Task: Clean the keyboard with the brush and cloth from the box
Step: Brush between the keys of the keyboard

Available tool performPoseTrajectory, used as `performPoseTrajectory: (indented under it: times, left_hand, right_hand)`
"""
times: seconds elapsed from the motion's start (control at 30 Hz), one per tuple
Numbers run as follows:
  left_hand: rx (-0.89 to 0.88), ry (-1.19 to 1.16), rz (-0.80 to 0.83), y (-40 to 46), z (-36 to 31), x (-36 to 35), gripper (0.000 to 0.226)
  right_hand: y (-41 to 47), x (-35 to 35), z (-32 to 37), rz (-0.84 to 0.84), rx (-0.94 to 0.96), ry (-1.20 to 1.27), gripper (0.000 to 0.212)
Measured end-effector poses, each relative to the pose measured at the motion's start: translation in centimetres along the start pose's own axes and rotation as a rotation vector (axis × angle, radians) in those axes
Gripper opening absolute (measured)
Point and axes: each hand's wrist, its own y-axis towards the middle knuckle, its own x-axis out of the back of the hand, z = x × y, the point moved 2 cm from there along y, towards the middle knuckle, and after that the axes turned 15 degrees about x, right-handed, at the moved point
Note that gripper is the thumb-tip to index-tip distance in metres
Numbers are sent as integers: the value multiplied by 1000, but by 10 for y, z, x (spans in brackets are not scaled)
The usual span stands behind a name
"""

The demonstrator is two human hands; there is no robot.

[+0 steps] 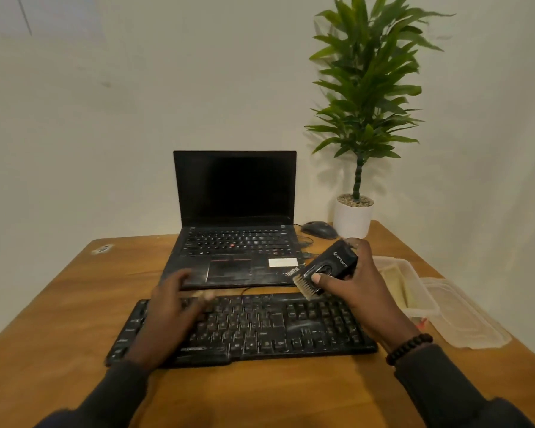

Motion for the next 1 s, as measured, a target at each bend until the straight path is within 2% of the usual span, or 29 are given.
performPoseTrajectory:
  times: [0.07, 0.13, 0.17, 0.23, 0.33, 0.43, 0.7, 0.77, 0.83, 0.9, 1.0]
  left_hand:
    - [128, -148, -262, -1, 34, 30, 23]
    - [274, -138, -404, -6, 62, 54, 13]
    - [326, -117, -390, -8, 73, 62, 14]
    - [370, -160, -258, -13, 80, 73, 14]
    - [392, -194, -65, -18, 75, 86, 11]
    - [397, -206, 36, -20, 81, 94, 12]
    - [279, -179, -6, -24, 98, 90, 19]
    - [279, -185, 33, -22, 101, 93, 23]
    - [294, -216, 160, -21, 107, 96, 31]
    - [279, -181, 261, -20, 112, 99, 52]
    - [187, 12, 202, -15, 118, 97, 73]
  right_hand:
    - [1, -20, 3, 44, 19, 58, 70]
    - [3, -44, 5, 96, 30, 116, 73]
    - [4, -55, 6, 115, 34, 128, 76]
    - [5, -77, 11, 149, 50, 121, 79]
    - [6, -110, 20, 194, 82, 106, 79]
    - [9, -138, 26, 254, 122, 50, 78]
    - [19, -205, 34, 437, 172, -10, 74]
    - [25, -218, 34, 469, 178, -28, 73]
    - [33, -229, 34, 496, 191, -52, 72]
    - [42, -241, 34, 513, 211, -75, 73]
    - [58, -260, 34, 540, 257, -122, 74]
